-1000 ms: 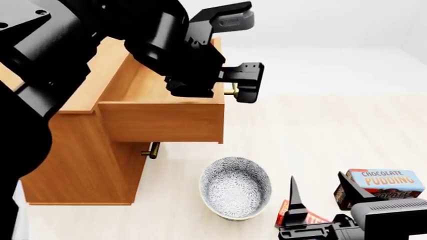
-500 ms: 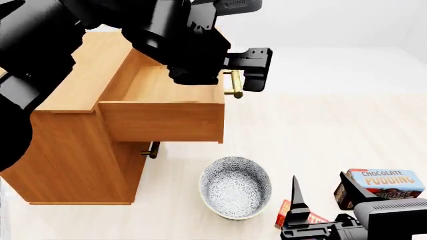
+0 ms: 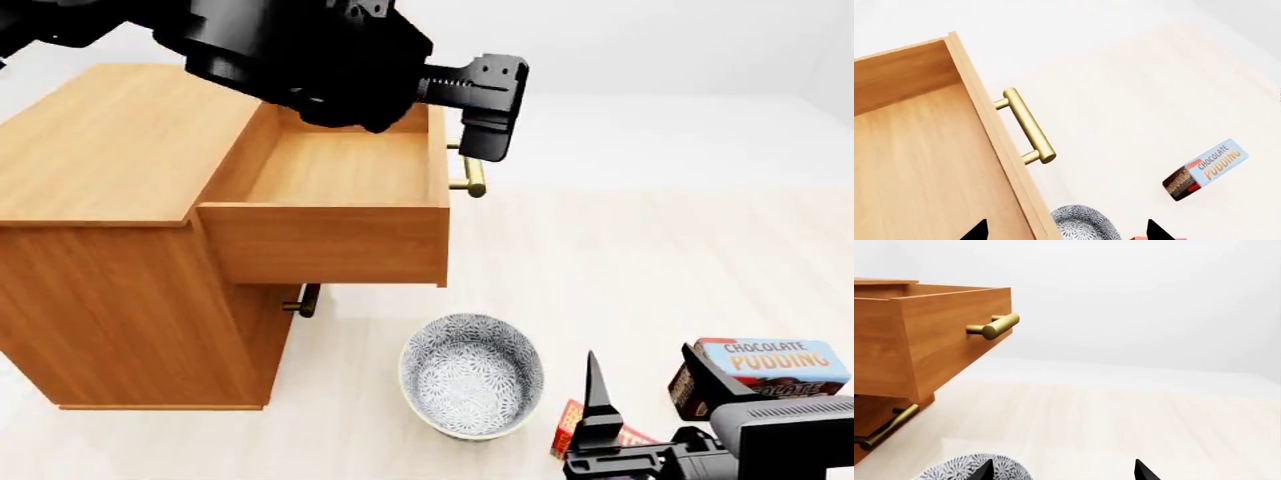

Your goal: Put the butter at the back in the top drawer of the cabinet and close it.

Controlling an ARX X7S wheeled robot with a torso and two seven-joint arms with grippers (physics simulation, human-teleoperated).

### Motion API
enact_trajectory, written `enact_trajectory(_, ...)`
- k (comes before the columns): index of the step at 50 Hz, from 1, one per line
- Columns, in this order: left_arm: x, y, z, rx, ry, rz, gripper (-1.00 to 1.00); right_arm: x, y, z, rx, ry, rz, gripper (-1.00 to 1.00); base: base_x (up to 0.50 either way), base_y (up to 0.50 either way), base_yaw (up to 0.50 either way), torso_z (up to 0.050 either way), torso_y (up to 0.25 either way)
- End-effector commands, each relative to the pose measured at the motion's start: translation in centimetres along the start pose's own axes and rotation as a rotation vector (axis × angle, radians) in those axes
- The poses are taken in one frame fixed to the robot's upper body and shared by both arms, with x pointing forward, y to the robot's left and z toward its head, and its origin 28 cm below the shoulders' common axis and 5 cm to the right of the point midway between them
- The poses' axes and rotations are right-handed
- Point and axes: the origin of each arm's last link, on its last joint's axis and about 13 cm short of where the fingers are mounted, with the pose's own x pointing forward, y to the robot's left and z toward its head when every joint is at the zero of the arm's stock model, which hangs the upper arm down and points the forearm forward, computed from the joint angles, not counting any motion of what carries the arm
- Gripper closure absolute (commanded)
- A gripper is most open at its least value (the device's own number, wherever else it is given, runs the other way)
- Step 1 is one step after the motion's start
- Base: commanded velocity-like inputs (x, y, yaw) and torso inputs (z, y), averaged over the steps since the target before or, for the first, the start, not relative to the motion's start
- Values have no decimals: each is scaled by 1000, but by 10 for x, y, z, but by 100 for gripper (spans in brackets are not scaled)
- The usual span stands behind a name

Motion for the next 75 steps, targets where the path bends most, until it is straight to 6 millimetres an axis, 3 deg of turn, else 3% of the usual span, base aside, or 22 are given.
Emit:
enact_trajectory(1,-42,-11,-33,80,-147,10,-100,1,-1,0,4,-2,-2,-100,0,0,0,0,0)
enact_trajectory(8,-67,-13,-57,91,-257,-9,-100,1,0,1,5,-2,-2,-100,0,0,0,0,0)
enact_trajectory(24,-104,-7,-110,137,-448,-54,-100,-1,1,6,17,14,-41,-100,0,0,0,0,0)
enact_trajectory(38,-112,19,-143,123,-499,-48,-100,-4,-1,9,-34,75,-87,-100,0,0,0,0,0)
enact_trajectory(44,-109,30,-154,122,-519,-74,-100,-12,-5,15,-72,114,-6,-100,0,0,0,0,0)
enact_trajectory(57,-103,44,-171,119,-524,-137,-100,-19,-35,53,-160,284,214,-100,0,0,0,0,0)
enact_trajectory(71,-100,49,-177,105,-513,-170,-100,8,-78,117,-242,550,324,-100,0,0,0,0,0)
enact_trajectory(75,-100,50,-177,100,-509,-172,-100,22,-83,139,-288,617,345,-100,0,0,0,0,0)
